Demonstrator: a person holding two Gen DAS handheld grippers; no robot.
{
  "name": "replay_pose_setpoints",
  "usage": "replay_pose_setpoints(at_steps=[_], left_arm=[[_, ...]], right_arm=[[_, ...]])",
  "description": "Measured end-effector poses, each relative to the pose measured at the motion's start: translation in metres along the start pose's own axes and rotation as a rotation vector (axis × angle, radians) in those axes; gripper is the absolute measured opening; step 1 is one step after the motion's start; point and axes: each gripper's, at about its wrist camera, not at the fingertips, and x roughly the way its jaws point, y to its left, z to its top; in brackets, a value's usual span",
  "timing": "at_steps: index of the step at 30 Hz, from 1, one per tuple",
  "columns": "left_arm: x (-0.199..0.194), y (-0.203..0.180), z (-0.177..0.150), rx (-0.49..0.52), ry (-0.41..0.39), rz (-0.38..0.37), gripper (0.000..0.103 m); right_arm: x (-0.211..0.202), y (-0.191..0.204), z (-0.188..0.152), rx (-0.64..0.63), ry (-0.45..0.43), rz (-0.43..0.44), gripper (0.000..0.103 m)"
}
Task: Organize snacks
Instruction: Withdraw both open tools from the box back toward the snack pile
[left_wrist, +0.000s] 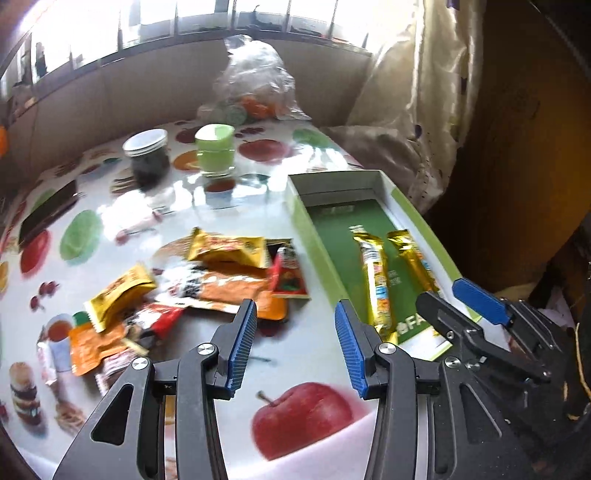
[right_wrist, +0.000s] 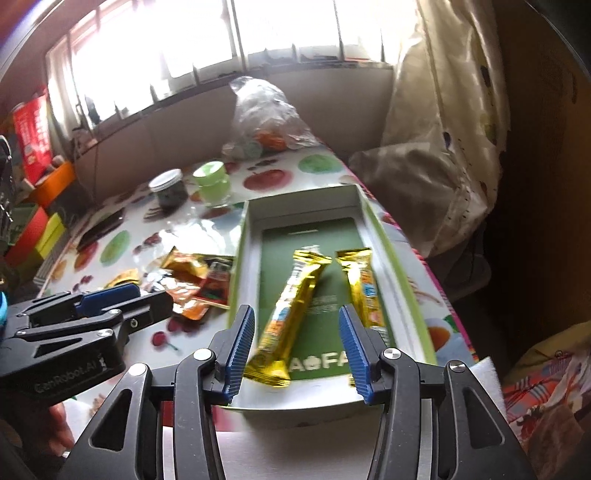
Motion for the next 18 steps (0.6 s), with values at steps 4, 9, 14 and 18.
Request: replay_pose_setpoints(at_steps=[4,9,14,18], left_arm=[[-0.006,0.016,-0.007,-0.019,-0.005,0.019,0.046],[-0.01,0.045,-0.02,-0.071,0.006,0.063,0.046],[-0.015,0.082,-0.029,-0.135,0.006,0.118,0.046],[-0.022,0.112,-0.034,-0.186,-0.006,0.17,0.046]], right_arm=[[0.002,0.015,0.001,-0.025,0.004,0.025,0.048],[0.007,0.036,0.001,-0.056,0.008,0.075,0.049],[0.019,0.062,0.001,-0.111,0.027,0.118,0.049],[0.031,0.08,-0.001,-0.129,0.051,0.171,0.05]])
